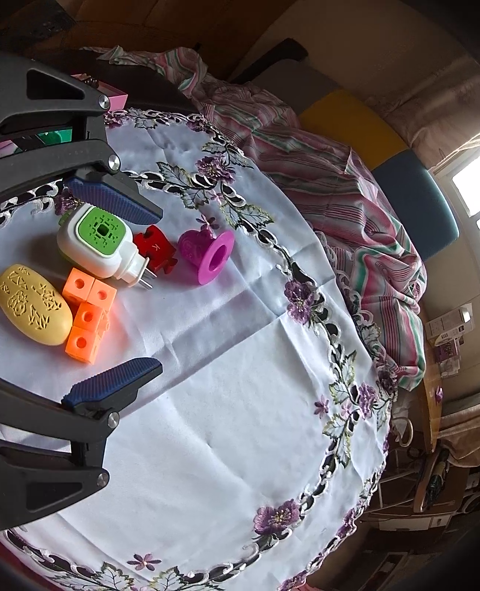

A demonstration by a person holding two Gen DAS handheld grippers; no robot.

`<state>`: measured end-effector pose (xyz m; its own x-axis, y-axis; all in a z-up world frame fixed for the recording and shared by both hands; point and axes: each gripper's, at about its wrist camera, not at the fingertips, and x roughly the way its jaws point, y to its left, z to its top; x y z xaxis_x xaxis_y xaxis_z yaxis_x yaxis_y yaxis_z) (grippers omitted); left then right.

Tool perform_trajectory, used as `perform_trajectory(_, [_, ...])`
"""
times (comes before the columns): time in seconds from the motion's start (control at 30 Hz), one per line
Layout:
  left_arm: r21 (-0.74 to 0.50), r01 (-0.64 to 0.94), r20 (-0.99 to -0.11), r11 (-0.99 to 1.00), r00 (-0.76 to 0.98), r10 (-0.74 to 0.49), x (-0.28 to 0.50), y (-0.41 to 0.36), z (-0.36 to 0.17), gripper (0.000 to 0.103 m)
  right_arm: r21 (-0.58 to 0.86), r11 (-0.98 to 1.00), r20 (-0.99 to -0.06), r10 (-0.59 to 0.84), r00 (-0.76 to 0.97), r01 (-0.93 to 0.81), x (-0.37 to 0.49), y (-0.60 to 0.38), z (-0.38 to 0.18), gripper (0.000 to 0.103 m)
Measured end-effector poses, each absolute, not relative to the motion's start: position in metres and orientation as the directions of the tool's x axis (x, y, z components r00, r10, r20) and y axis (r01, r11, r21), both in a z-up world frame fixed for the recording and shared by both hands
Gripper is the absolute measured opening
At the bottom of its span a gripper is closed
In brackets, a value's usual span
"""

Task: Organize rigid objects
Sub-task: 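Lift the green spool with left tool while right tool grasps magenta suction cup, then carry the green spool into the tray and open the left tool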

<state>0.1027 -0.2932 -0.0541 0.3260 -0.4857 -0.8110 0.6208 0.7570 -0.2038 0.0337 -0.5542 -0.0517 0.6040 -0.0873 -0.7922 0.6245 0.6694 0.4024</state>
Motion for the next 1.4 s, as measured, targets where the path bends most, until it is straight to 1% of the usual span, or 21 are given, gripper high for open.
perform_trajectory(0.1, [-0.229, 0.628, -0.8, 0.744, 0.314, -0.511, 0.096, -0.281, -0.047, 0.067, 0.408, 0.688, -0.794, -0.058, 0.606, 0.6, 0.043, -0.549, -0.051, 0.076])
perform_trajectory(0.2, [-0.234, 0.637, -0.788, 0.735, 0.318, -0.527, 0.089, -0.272, -0.041, 0.067, 0.335, 0.76, -0.807, -0.074, 0.586, 0.558, 0.067, -0.545, -0.048, 0.077])
perform_trajectory(0.3, [-0.263, 0.633, -0.78, 0.728, 0.305, -0.547, 0.085, -0.263, -0.036, 0.067, 0.279, 0.789, -0.829, -0.09, 0.552, 0.548, 0.094, -0.547, -0.049, 0.078])
perform_trajectory(0.37, [-0.275, 0.63, -0.774, 0.726, 0.303, -0.556, 0.083, -0.258, -0.033, 0.067, 0.204, 0.821, -0.834, -0.14, 0.534, 0.533, 0.112, -0.545, -0.05, 0.079])
perform_trajectory(0.5, [-0.288, 0.625, -0.77, 0.726, 0.299, -0.563, 0.08, -0.246, -0.029, 0.067, 0.037, 0.901, -0.863, -0.189, 0.469, 0.432, 0.145, -0.532, -0.059, 0.08])
perform_trajectory(0.57, [-0.297, 0.617, -0.772, 0.728, 0.294, -0.564, 0.081, -0.242, -0.03, 0.067, -0.059, 0.923, -0.884, -0.225, 0.41, 0.38, 0.16, -0.525, -0.073, 0.08])
perform_trajectory(0.63, [-0.305, 0.605, -0.773, 0.736, 0.294, -0.562, 0.083, -0.238, -0.031, 0.067, -0.116, 0.928, -0.904, -0.246, 0.35, 0.354, 0.168, -0.523, -0.089, 0.078])
perform_trajectory(0.67, [-0.309, 0.599, -0.775, 0.739, 0.291, -0.56, 0.084, -0.237, -0.032, 0.067, -0.11, 0.934, -0.914, -0.229, 0.335, 0.34, 0.171, -0.523, -0.098, 0.061])
perform_trajectory(0.7, [-0.31, 0.596, -0.776, 0.741, 0.291, -0.559, 0.084, -0.235, -0.033, 0.067, -0.106, 0.931, -0.915, -0.229, 0.333, 0.35, 0.171, -0.525, -0.102, 0.051])
perform_trajectory(0.8, [-0.302, 0.589, -0.777, 0.749, 0.303, -0.551, 0.084, -0.228, -0.032, 0.067, -0.013, 0.92, -0.898, -0.183, 0.401, 0.391, 0.162, -0.533, -0.096, 0.048])
perform_trajectory(0.87, [-0.304, 0.582, -0.777, 0.754, 0.307, -0.55, 0.084, -0.224, -0.031, 0.067, -0.003, 0.917, -0.88, -0.192, 0.435, 0.399, 0.154, -0.533, -0.086, 0.042])
perform_trajectory(0.93, [-0.308, 0.577, -0.772, 0.756, 0.313, -0.553, 0.083, -0.221, -0.029, 0.067, 0.038, 0.921, -0.871, -0.16, 0.464, 0.388, 0.147, -0.532, -0.076, 0.042])
perform_trajectory(1.03, [-0.31, 0.572, -0.765, 0.759, 0.324, -0.557, 0.081, -0.216, -0.027, 0.067, 0.053, 0.933, -0.855, -0.142, 0.5, 0.356, 0.139, -0.518, -0.059, 0.042])
perform_trajectory(1.2, [-0.301, 0.564, -0.765, 0.769, 0.339, -0.548, 0.076, -0.206, -0.026, 0.067, 0.121, 0.951, -0.823, -0.063, 0.564, 0.283, 0.122, -0.48, -0.035, 0.042])
perform_trajectory(1.33, [-0.293, 0.544, -0.766, 0.786, 0.358, -0.534, 0.071, -0.189, -0.025, 0.067, 0.179, 0.959, -0.809, 0.015, 0.587, 0.222, 0.11, -0.443, -0.032, 0.042])
perform_trajectory(1.4, [-0.287, 0.528, -0.767, 0.799, 0.373, -0.522, 0.069, -0.177, -0.025, 0.067, 0.175, 0.969, -0.809, 0.04, 0.586, 0.175, 0.105, -0.418, -0.035, 0.042])
